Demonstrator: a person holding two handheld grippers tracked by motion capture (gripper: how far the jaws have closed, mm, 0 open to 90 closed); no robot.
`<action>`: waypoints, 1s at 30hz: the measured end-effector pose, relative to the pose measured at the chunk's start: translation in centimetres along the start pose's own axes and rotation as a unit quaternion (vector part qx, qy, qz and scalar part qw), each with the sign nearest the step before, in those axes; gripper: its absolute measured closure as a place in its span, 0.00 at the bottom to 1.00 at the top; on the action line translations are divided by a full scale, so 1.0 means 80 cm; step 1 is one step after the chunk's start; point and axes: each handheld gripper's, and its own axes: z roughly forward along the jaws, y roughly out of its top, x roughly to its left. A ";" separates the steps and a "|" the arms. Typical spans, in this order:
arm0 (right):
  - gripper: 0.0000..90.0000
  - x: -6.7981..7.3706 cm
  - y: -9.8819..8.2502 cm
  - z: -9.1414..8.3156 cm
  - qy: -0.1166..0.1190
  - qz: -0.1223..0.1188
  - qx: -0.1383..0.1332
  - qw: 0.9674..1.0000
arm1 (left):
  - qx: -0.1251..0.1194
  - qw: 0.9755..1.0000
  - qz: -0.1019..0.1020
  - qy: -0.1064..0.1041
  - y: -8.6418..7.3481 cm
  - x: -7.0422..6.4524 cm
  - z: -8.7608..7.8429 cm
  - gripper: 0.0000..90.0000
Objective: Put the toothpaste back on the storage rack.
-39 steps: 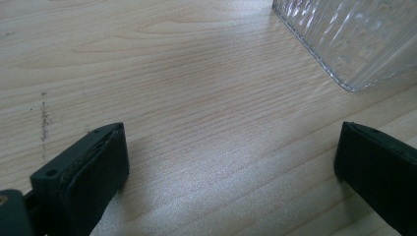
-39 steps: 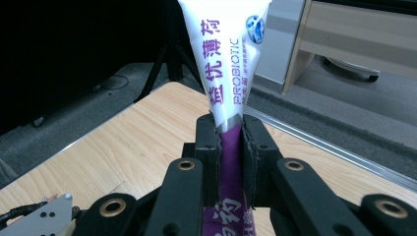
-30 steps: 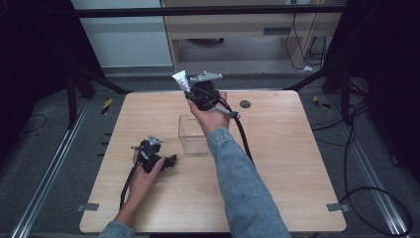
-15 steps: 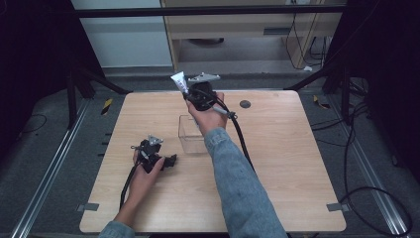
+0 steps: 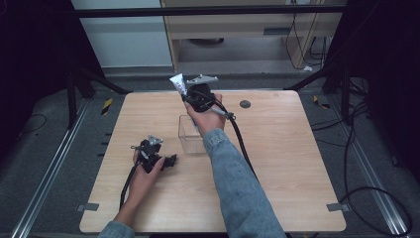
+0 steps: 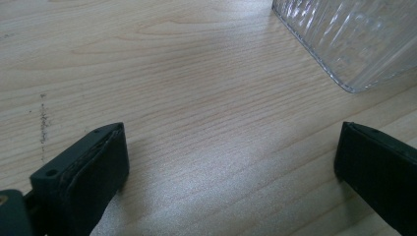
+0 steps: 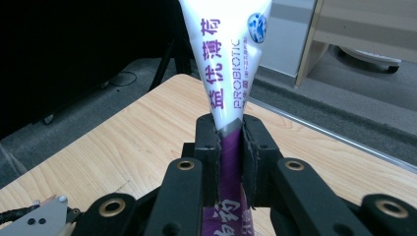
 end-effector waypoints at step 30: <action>0.89 0.007 -0.021 -0.004 -0.001 -0.013 0.014 1.000 | 0.000 1.000 0.000 0.000 0.000 0.000 0.000 0.00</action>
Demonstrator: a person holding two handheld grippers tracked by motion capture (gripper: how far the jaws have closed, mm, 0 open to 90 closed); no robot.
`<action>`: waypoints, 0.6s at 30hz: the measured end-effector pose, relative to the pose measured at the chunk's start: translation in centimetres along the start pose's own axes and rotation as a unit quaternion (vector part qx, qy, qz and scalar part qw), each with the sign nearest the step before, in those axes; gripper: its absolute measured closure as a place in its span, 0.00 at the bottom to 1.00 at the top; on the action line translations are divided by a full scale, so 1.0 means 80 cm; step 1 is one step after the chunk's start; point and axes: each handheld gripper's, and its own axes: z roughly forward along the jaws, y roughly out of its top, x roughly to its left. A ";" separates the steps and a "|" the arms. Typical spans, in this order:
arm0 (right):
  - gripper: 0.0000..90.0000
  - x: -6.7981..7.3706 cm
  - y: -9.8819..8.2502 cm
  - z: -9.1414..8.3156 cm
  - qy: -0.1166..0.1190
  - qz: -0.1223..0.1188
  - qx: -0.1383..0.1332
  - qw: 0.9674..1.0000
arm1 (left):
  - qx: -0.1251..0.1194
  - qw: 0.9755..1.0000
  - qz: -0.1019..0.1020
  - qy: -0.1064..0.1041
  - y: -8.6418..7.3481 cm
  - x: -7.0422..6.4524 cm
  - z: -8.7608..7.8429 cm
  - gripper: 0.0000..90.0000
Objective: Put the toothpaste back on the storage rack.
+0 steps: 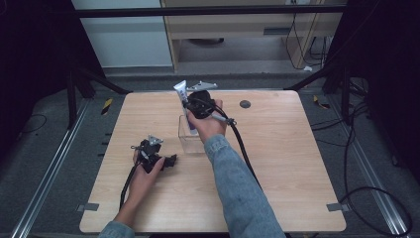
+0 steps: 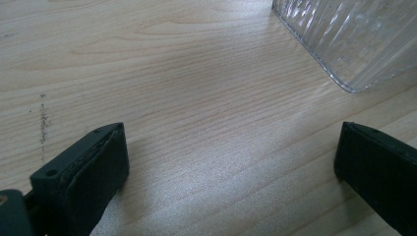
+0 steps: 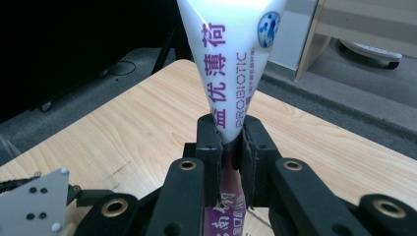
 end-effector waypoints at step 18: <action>0.89 -0.001 -0.034 0.003 -0.001 0.003 0.019 1.000 | 0.000 1.000 0.000 0.000 0.000 0.000 0.000 0.00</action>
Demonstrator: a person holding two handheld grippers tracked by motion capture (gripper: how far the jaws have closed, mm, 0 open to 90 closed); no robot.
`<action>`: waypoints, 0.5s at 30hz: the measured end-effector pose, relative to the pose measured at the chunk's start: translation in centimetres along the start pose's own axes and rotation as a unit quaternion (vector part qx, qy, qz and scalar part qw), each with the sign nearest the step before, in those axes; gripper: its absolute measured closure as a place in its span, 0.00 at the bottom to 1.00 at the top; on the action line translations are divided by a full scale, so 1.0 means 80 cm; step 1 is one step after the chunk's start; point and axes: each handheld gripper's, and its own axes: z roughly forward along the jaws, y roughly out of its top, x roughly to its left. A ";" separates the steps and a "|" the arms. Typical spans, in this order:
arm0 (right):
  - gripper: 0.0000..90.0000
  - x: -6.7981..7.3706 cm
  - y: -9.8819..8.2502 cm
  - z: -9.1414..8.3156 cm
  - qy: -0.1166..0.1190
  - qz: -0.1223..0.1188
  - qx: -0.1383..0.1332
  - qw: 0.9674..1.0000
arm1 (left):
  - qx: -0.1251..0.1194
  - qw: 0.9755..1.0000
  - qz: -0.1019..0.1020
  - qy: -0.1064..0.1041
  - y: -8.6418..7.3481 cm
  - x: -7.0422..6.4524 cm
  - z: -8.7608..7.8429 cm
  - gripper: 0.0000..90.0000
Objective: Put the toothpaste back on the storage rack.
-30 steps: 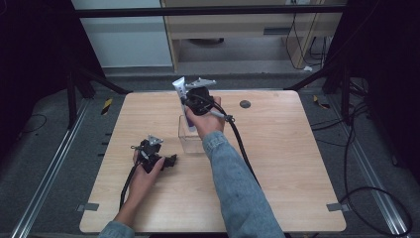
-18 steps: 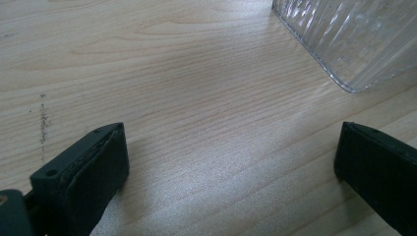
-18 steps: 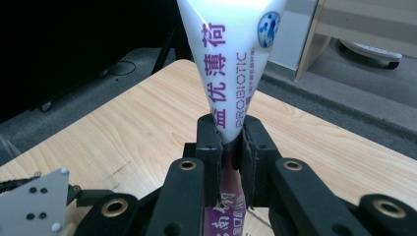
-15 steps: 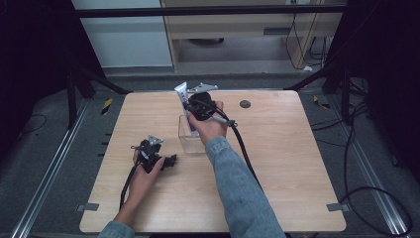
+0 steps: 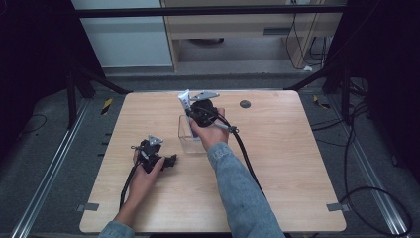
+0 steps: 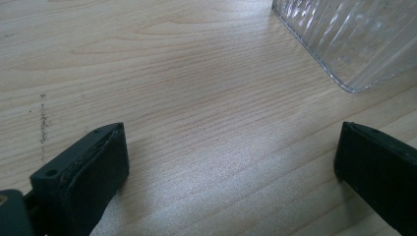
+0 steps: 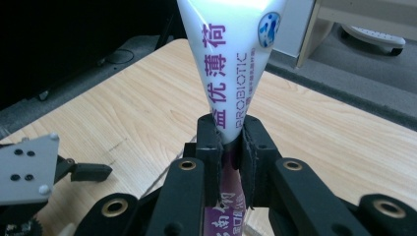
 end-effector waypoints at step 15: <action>0.89 0.003 -0.014 0.007 0.002 0.002 0.011 1.000 | 0.000 1.000 -0.001 0.000 0.000 0.000 0.000 0.00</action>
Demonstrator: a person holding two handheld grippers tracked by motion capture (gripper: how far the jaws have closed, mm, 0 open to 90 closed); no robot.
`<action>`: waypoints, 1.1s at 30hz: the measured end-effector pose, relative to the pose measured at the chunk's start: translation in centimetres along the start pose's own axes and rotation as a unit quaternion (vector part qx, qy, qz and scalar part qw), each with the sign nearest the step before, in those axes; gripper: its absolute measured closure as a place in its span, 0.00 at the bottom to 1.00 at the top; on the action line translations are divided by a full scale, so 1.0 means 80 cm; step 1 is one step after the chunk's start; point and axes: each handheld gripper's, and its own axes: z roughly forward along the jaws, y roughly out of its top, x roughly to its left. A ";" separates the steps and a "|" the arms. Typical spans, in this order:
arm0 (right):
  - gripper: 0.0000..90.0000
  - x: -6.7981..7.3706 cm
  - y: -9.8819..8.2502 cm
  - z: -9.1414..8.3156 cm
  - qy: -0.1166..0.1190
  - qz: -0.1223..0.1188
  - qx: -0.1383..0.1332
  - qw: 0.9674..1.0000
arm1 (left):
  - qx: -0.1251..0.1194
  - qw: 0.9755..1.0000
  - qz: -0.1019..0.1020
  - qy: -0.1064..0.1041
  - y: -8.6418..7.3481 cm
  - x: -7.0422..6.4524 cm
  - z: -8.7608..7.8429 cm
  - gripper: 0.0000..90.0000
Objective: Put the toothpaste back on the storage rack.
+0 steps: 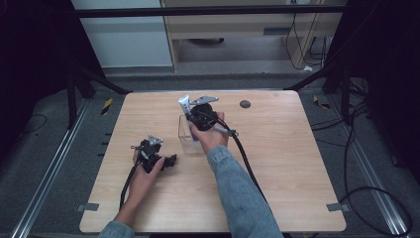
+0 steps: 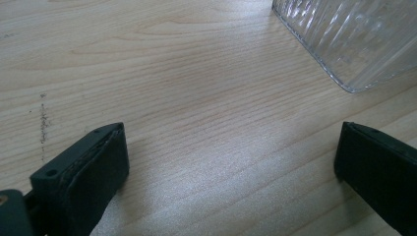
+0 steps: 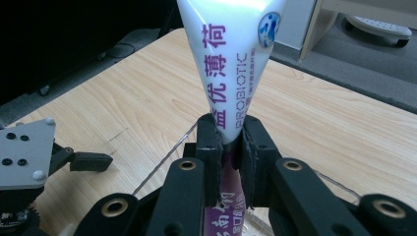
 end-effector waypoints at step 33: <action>0.89 0.012 -0.007 0.011 0.008 0.003 0.009 1.000 | 0.000 1.000 0.000 0.000 0.000 0.000 0.000 0.00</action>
